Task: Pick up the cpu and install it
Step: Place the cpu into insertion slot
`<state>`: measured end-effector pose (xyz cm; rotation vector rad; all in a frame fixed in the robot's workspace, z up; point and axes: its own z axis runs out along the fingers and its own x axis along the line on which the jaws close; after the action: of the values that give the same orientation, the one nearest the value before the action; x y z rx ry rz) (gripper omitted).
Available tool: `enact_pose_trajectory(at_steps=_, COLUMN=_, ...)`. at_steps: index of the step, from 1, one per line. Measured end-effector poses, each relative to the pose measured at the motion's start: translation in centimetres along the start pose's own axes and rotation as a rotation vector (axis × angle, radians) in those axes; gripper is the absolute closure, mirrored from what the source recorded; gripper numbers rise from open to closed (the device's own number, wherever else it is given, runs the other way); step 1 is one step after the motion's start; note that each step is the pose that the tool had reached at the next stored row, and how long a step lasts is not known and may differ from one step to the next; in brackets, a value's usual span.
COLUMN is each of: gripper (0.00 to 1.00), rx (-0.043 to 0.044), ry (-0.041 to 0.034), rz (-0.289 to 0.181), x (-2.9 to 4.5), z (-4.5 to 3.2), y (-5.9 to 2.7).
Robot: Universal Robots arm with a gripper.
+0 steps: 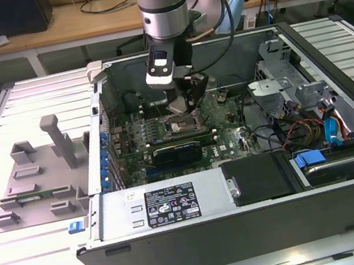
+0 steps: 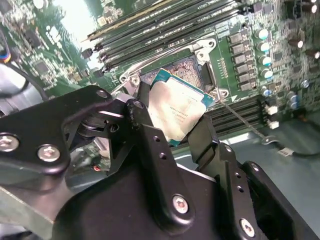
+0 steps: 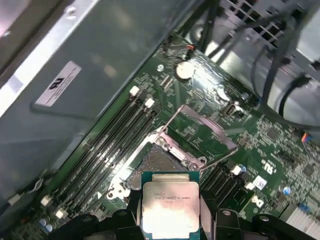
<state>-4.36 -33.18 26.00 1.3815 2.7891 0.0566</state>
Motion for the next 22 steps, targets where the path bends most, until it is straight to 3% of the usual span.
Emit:
enact_pose_trajectory(at_steps=12, gripper=0.45, rx=0.003, ry=-0.0144, rz=0.316, x=0.0, z=0.18, y=-0.01)
enact_pose_trajectory(at_steps=19, gripper=0.45, rx=0.0053, ry=-0.0256, rz=0.565, x=0.0, z=0.38, y=-0.01)
enact_pose_trajectory(at_steps=22, gripper=0.45, rx=0.0059, ry=-0.0282, rz=0.625, x=0.01, z=0.47, y=-0.02)
